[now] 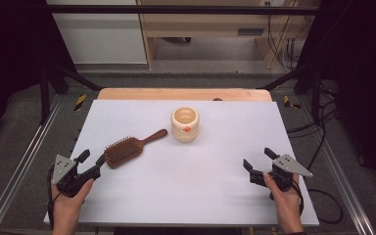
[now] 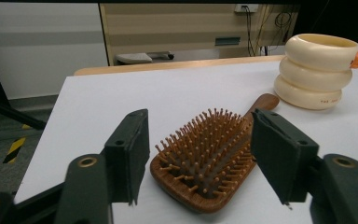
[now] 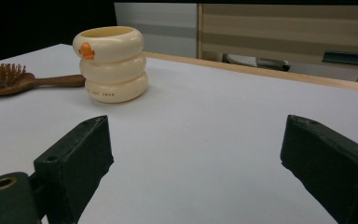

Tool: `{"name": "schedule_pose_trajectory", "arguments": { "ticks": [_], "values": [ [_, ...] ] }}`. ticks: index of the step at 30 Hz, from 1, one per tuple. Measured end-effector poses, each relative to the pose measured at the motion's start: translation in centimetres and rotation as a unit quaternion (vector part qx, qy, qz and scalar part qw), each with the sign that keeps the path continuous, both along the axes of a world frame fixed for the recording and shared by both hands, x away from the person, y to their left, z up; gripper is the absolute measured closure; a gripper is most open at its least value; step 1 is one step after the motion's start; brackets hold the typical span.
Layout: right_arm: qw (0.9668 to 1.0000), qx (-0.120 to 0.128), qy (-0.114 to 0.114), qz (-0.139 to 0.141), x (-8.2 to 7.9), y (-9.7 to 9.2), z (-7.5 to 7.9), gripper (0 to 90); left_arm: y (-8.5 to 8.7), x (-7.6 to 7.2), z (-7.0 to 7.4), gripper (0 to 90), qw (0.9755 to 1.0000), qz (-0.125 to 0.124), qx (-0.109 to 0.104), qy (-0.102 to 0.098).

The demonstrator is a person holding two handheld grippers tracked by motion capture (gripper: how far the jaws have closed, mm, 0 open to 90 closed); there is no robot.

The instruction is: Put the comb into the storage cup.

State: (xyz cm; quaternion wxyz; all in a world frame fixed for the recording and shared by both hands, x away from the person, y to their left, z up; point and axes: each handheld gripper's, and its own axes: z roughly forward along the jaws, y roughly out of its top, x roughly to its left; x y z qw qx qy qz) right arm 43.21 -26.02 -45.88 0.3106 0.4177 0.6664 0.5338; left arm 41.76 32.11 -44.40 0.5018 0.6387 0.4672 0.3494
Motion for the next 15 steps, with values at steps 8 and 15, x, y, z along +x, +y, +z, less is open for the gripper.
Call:
{"name": "schedule_pose_trajectory", "arguments": {
  "ticks": [8,15],
  "values": [
    [1.0,-0.001,0.001,-0.001,0.03,0.02,-0.05,8.9,-0.03,-0.12,0.06,59.9,0.9998,-0.01,0.008,0.012],
    [1.0,-0.003,0.002,-0.001,0.03,0.05,-0.07,9.0,0.31,-0.16,0.04,72.0,0.9994,-0.019,0.007,0.028]
  ]
}}
